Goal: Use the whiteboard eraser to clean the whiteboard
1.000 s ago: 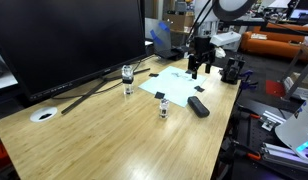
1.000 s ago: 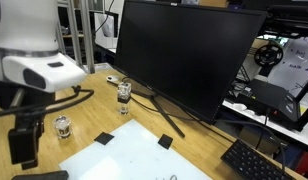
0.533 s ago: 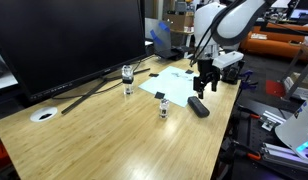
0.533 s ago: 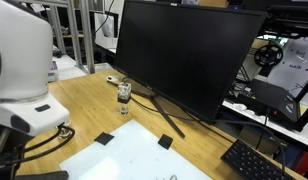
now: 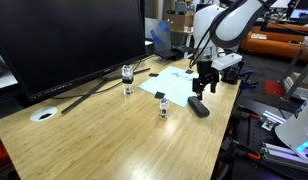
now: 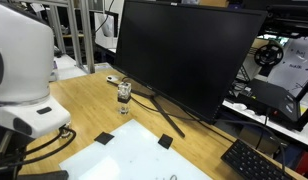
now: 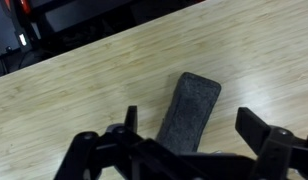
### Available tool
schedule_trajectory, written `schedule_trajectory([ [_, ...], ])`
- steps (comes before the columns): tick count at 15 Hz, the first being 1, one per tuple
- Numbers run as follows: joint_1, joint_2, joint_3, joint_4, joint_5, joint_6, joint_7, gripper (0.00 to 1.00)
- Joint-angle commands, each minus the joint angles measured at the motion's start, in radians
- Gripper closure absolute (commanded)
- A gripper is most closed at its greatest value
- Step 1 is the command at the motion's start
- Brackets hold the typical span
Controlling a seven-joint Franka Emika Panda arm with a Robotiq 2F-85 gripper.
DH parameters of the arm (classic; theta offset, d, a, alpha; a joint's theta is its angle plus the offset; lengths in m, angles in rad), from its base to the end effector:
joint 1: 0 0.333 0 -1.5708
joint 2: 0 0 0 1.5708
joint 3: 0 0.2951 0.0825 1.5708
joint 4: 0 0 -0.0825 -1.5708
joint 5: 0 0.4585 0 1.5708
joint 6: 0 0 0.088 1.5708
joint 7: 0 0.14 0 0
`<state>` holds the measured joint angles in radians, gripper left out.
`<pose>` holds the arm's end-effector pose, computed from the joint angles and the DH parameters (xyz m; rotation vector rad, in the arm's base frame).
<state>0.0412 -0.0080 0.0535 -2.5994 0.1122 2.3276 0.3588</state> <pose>0.4365 0.0460 0.1231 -3.0552 0.5434 0.4255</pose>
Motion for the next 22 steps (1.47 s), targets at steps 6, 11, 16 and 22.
schedule_trajectory([
  [6,-0.01,0.144,-0.015,0.01,0.085,0.162,-0.217,0.0],
  [11,-0.007,0.227,0.002,0.026,0.115,0.203,-0.279,0.0],
  [16,-0.024,0.251,0.017,0.022,0.174,0.243,-0.311,0.48],
  [22,-0.013,0.183,0.019,-0.009,0.165,0.264,-0.298,0.7],
])
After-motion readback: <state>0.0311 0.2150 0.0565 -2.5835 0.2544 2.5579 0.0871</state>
